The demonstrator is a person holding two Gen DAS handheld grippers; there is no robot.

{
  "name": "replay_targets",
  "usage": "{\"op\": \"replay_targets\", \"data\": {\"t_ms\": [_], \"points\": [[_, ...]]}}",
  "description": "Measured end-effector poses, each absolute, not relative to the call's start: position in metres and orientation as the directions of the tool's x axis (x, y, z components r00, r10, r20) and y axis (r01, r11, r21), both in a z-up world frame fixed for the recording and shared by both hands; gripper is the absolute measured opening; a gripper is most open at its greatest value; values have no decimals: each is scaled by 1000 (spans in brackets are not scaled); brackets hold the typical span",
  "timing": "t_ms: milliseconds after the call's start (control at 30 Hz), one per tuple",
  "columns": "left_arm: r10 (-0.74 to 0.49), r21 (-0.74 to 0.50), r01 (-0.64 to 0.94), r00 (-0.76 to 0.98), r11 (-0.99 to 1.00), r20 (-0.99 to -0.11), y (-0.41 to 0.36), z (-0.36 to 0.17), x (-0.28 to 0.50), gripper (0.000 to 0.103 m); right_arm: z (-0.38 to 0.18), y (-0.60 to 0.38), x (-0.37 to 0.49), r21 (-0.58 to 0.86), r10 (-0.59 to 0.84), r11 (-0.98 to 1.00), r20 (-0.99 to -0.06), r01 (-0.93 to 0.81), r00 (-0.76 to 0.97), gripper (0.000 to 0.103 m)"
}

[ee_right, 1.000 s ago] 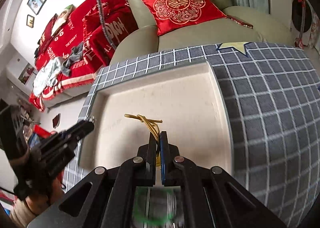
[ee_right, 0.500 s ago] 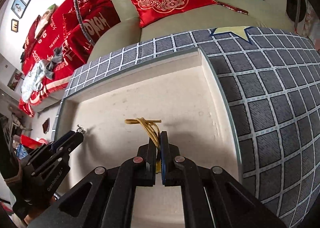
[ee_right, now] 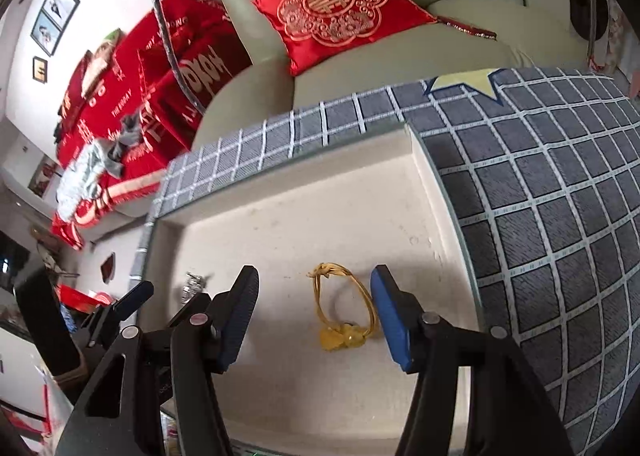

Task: Organize jewelry
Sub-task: 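Withdraw both grippers from the tray back toward the remaining jewelry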

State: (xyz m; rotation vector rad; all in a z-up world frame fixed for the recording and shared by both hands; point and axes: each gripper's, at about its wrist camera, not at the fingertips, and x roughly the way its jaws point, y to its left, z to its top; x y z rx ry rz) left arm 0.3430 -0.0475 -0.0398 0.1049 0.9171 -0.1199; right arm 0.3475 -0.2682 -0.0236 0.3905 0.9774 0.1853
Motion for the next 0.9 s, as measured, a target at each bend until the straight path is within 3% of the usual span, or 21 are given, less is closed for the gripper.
{"op": "replay_targets", "data": {"t_ms": [167,267,333,367,400,600,900], "points": [[-70,23,137,636,990,-768,-43,-24,334,100,-10,-272,331,406,308,913,-755,44,579,68],[-83,10,133,672,991,-736,-37,-10,320,103,-3,-273,316,410,307,911,-742,41,595,83],[-102,-9,138,683,990,-723,-31,1,307,103,2,-273,303,408,306,912,-733,32,608,84],[-112,-16,146,684,989,-721,-30,4,301,103,5,-272,294,402,303,915,-729,25,614,90],[-121,-16,157,688,987,-715,-28,9,290,103,6,-271,289,398,302,917,-727,20,617,102],[-113,10,165,716,986,-689,-20,17,239,103,23,-261,243,353,292,935,-706,-36,645,103],[-117,-28,150,630,988,-768,3,-15,193,103,12,-261,186,297,246,955,-771,-10,588,103]]}}
